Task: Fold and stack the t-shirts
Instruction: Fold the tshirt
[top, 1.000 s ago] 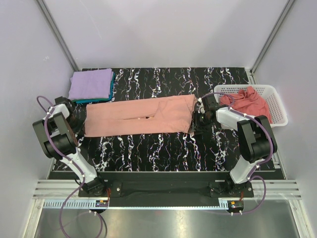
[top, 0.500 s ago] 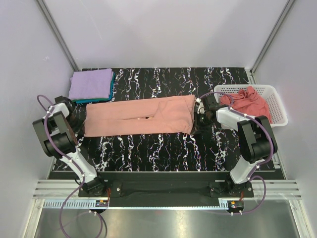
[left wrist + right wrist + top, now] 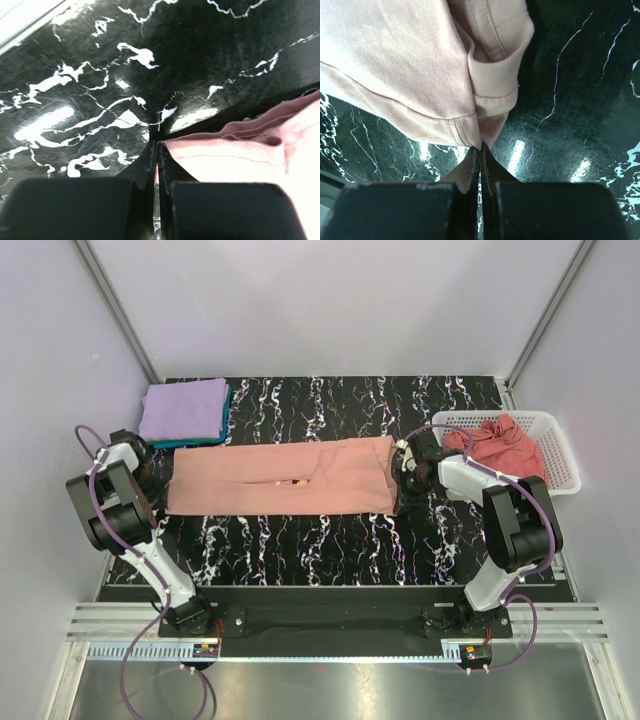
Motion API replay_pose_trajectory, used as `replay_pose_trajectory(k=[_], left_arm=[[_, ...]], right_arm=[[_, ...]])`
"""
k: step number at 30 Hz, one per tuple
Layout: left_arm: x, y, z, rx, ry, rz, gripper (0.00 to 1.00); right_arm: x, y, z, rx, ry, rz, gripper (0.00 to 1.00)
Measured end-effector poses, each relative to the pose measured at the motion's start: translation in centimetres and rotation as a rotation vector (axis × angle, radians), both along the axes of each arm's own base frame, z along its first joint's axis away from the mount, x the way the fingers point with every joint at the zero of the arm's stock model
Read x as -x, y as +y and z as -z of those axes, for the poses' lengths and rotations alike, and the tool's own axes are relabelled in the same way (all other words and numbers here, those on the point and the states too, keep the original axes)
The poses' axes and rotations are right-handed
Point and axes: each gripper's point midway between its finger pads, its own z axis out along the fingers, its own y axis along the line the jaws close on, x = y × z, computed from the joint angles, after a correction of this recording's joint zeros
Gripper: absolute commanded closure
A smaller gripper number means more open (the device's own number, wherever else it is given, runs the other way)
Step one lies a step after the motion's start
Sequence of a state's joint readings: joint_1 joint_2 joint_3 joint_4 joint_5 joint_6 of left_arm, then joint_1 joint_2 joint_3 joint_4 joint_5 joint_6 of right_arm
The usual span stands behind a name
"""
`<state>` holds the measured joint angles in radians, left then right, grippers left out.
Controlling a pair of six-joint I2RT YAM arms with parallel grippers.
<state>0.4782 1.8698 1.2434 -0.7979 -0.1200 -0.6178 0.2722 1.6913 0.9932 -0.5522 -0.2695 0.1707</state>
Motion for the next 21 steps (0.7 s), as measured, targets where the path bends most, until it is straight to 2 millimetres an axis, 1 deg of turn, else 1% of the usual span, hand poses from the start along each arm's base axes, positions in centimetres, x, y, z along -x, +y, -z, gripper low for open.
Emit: replay_pose_trajectory(k=[3, 10, 13, 16, 17, 18, 21], left_arm=[[0.2, 0.3, 0.0, -0.012, 0.014, 0.002, 1.0], [0.2, 0.7, -0.1, -0.027, 0.044, 0.008, 1.0], [0.1, 0.8, -0.1, -0.027, 0.046, 0.008, 1.0], [0.2, 0.8, -0.1, -0.026, 0.047, 0.009, 1.0], [0.2, 0.7, -0.1, -0.026, 0.047, 0.009, 1.0], [0.2, 0.8, -0.1, -0.026, 0.047, 0.011, 1.0], [0.2, 0.9, -0.1, -0.03, 0.047, 0.01, 1.0]], right_arm=[[0.1, -0.1, -0.2, 0.007, 0.008, -0.004, 1.0], [-0.7, -0.6, -1.1, 0.047, -0.002, -0.017, 1.0], [-1.1, -0.8, -1.6, 0.065, -0.008, -0.025, 0.97], [-0.9, -1.1, -1.9, 0.084, 0.006, -0.028, 0.88], [-0.7, -1.2, -1.9, 0.087, 0.014, -0.028, 0.84], [-0.4, -1.4, -1.9, 0.098, 0.025, -0.028, 0.77], [0.5, -2.1, -2.0, 0.126, 0.07, -0.017, 0.73]])
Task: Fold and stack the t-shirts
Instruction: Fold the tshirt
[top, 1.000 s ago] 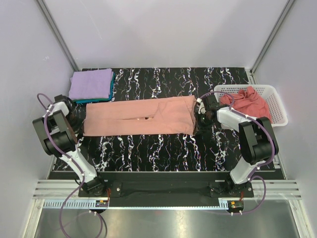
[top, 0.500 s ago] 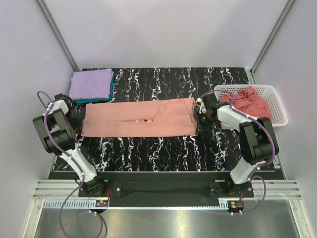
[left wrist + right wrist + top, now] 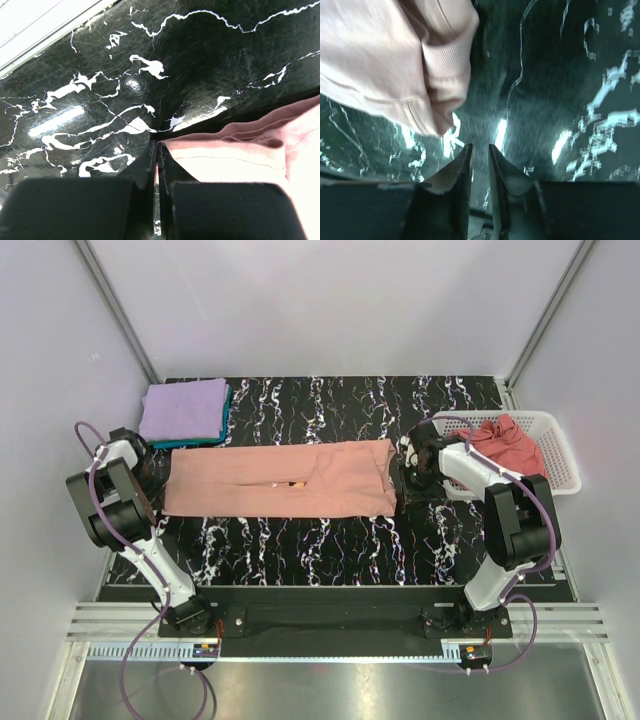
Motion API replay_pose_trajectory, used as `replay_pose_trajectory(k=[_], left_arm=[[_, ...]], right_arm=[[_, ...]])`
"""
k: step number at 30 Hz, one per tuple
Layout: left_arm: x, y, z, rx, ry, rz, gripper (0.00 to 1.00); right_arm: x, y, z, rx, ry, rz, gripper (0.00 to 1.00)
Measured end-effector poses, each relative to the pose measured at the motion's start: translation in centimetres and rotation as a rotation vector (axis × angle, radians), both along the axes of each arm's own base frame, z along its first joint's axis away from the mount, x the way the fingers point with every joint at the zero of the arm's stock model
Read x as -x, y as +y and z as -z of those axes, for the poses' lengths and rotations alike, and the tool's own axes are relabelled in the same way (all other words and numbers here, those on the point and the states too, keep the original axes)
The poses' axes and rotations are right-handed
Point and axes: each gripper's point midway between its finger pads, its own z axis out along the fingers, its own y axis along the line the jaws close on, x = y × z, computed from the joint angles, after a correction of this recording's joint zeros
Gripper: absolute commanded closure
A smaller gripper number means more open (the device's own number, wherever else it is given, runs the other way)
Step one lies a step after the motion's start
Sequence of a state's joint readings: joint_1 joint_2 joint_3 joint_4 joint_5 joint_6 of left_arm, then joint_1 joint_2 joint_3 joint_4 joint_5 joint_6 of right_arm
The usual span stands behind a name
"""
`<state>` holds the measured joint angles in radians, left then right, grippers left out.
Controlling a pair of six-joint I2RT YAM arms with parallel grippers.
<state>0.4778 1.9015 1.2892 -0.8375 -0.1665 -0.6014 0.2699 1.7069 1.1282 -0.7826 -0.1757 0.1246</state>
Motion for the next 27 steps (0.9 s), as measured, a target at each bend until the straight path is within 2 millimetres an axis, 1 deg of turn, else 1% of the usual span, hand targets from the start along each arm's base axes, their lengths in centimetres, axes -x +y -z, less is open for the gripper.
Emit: replay_pose_trajectory(k=[2, 4, 6, 8, 11, 12, 14, 16, 18, 21, 22, 24, 27], left_arm=[[0.1, 0.0, 0.1, 0.001, 0.002, 0.0, 1.0], [0.1, 0.0, 0.2, 0.001, 0.001, 0.0, 1.0], [0.1, 0.0, 0.2, 0.0, 0.002, 0.0, 1.0], [0.1, 0.0, 0.2, -0.002, 0.002, 0.002, 1.0], [0.2, 0.0, 0.2, -0.006, 0.003, 0.002, 1.0], [0.3, 0.1, 0.1, -0.008, 0.004, 0.002, 1.0], [0.4, 0.1, 0.1, -0.014, 0.009, 0.002, 1.0], [0.6, 0.3, 0.1, -0.022, 0.019, 0.001, 1.0], [0.9, 0.4, 0.1, -0.034, 0.033, 0.002, 1.0], [1.5, 0.7, 0.0, -0.052, 0.058, 0.002, 1.0], [1.7, 0.8, 0.0, -0.058, 0.068, 0.001, 1.0], [2.3, 0.9, 0.0, -0.069, 0.093, -0.001, 0.97], [3.2, 0.9, 0.0, -0.078, 0.133, -0.006, 0.87]], right_arm=[[0.4, -0.1, -0.4, 0.005, 0.026, 0.013, 0.7], [0.2, 0.3, -1.2, -0.009, 0.031, 0.041, 0.7], [-0.8, 1.2, -2.4, -0.051, 0.012, 0.075, 0.7], [-2.2, 2.5, -3.6, -0.119, -0.017, 0.11, 0.7], [-4.3, 4.6, -4.4, -0.204, -0.045, 0.151, 0.71], [-4.9, 5.2, -4.2, -0.221, -0.048, 0.159, 0.71], [-5.5, 6.5, -3.4, -0.242, -0.036, 0.16, 0.73], [-5.6, 7.6, -1.9, -0.234, -0.006, 0.155, 0.75], [-5.2, 8.1, 0.0, -0.205, 0.03, 0.152, 0.76], [-4.7, 7.4, 2.5, -0.135, 0.069, 0.162, 0.76], [-4.7, 7.2, 2.9, -0.129, 0.08, 0.17, 0.76], [-4.9, 6.8, 2.9, -0.11, 0.066, 0.175, 0.76], [-5.0, 6.6, 3.0, -0.097, 0.057, 0.171, 0.76]])
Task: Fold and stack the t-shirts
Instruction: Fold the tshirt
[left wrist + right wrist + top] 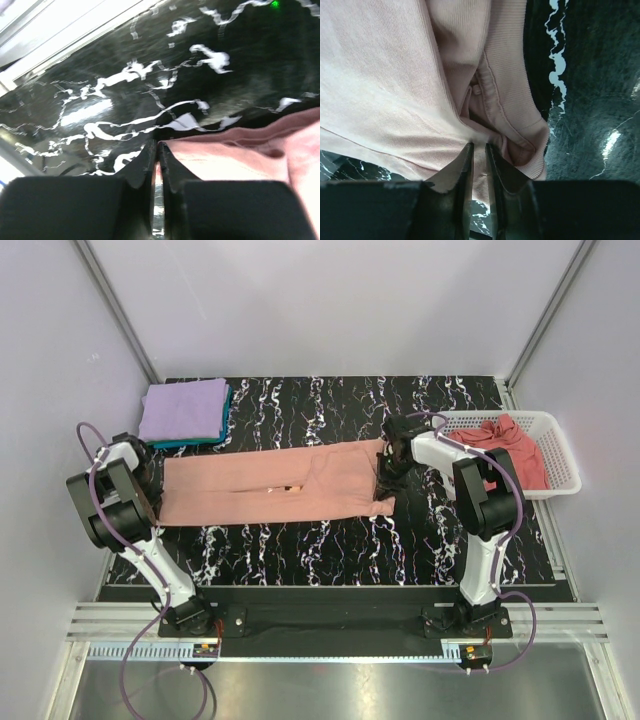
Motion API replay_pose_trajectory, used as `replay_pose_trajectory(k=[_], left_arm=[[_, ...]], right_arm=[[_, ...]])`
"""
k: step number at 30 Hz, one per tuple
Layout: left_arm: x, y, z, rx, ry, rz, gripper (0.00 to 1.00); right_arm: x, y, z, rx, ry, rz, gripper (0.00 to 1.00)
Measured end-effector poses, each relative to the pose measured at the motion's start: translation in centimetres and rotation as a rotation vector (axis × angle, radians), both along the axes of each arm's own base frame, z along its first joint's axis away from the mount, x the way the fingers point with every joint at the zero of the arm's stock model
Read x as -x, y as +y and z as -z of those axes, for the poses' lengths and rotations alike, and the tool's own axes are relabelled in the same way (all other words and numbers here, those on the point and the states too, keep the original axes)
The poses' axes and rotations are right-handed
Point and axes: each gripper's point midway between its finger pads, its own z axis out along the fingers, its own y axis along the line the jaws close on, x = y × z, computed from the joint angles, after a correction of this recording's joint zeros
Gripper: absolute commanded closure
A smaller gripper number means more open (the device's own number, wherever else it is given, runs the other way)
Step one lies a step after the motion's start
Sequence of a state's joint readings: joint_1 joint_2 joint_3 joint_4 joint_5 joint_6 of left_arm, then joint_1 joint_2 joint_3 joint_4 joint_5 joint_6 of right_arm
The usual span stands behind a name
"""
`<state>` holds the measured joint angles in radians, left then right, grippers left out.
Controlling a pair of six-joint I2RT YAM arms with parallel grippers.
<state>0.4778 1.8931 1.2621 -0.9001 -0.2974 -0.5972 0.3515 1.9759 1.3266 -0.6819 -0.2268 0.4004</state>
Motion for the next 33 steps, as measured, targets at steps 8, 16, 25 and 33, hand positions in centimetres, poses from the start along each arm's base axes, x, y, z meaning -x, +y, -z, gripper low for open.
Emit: replay_pose_trajectory(k=[8, 16, 25, 33], left_arm=[[2.6, 0.0, -1.7, -0.054, 0.046, -0.013, 0.65], [1.8, -0.8, -5.8, -0.093, -0.078, 0.015, 0.56], [-2.3, -7.1, -7.2, -0.028, -0.227, 0.243, 0.47], [-3.9, -7.3, -6.8, -0.011, -0.245, 0.314, 0.47]], right_arm=[[-1.2, -2.0, 0.0, 0.101, -0.046, -0.061, 0.76], [-5.6, -6.4, -0.1, 0.217, -0.106, -0.082, 0.72], [-14.9, -8.2, -0.3, 0.336, -0.227, -0.137, 0.7], [-22.4, -7.4, -1.3, 0.37, -0.358, -0.119, 0.49]])
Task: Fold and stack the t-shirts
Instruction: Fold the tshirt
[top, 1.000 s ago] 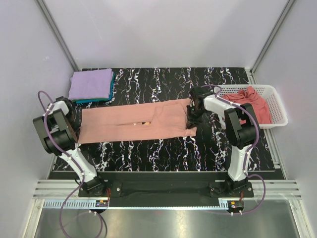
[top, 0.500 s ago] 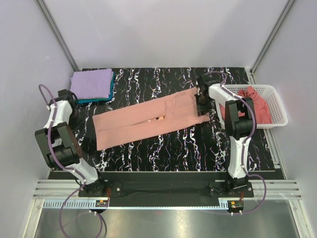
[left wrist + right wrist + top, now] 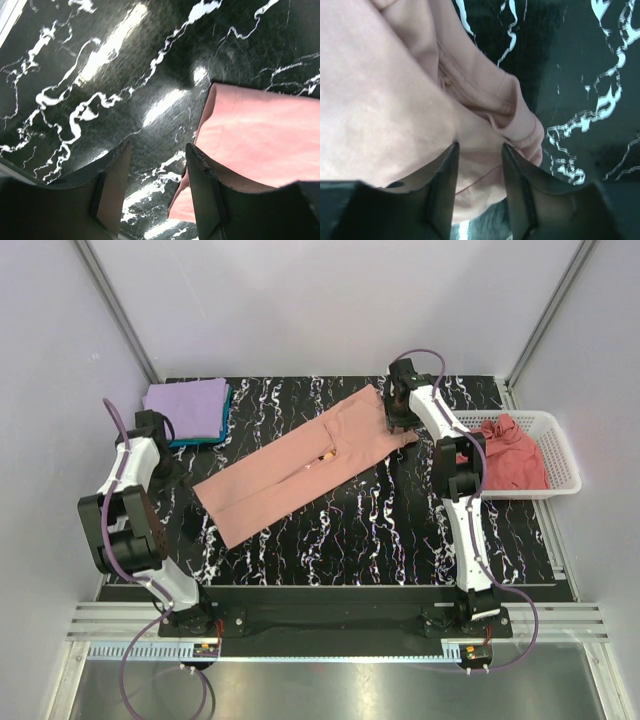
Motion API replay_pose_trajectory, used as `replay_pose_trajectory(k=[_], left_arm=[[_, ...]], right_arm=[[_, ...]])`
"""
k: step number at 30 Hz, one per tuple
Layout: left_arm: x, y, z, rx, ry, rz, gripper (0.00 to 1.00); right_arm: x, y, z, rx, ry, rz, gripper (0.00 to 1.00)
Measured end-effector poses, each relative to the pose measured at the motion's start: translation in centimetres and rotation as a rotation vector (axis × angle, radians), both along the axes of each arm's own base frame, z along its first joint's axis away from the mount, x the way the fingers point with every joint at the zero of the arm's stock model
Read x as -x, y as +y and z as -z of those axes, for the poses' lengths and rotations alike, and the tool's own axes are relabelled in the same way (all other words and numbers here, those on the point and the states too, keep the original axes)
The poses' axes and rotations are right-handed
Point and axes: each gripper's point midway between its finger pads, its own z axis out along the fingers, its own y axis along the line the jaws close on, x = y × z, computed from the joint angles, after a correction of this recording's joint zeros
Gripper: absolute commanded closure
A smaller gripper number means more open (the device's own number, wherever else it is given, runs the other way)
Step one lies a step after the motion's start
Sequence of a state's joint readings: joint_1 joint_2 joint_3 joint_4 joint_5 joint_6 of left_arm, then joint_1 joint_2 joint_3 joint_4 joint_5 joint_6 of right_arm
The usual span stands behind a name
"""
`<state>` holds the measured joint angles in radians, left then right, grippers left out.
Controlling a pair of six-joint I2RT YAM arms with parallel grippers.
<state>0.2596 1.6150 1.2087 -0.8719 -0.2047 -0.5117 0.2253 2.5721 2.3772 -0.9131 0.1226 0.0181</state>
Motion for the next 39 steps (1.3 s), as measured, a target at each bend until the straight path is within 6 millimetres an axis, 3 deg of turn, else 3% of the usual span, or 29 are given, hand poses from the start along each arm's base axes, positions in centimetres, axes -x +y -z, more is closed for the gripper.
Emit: replay_pose_trajectory(k=[4, 5, 8, 12, 18, 27, 32, 39], left_arm=[[-2.0, 0.4, 0.8, 0.007, 0.014, 0.004, 0.47], [-2.4, 0.5, 0.9, 0.007, 0.014, 0.005, 0.47], [-3.4, 0.7, 1.1, 0.003, 0.015, 0.005, 0.47], [-4.7, 1.5, 1.5, -0.019, 0.033, 0.012, 0.48], [-5.5, 2.2, 3.1, -0.034, 0.077, 0.023, 0.49], [-5.9, 2.6, 2.2, -0.056, 0.073, 0.021, 0.49], [-6.7, 3.4, 1.2, -0.089, 0.067, 0.011, 0.49], [-8.8, 4.1, 0.0, -0.112, 0.027, 0.039, 0.49]], right_arm=[[1.3, 0.1, -1.3, -0.027, 0.008, 0.03, 0.52], [1.9, 0.0, -1.9, -0.03, 0.012, 0.037, 0.63], [2.9, 0.2, -4.0, -0.064, 0.001, 0.052, 0.76], [3.3, 0.6, -5.8, -0.105, -0.026, 0.071, 0.79], [5.0, 0.7, -3.2, -0.121, 0.029, 0.094, 0.82], [5.4, 0.2, 0.7, -0.085, 0.092, 0.111, 0.81], [5.2, -0.2, 0.0, -0.063, 0.084, 0.118, 0.76], [3.6, -0.1, -2.5, -0.067, 0.023, 0.125, 0.76]])
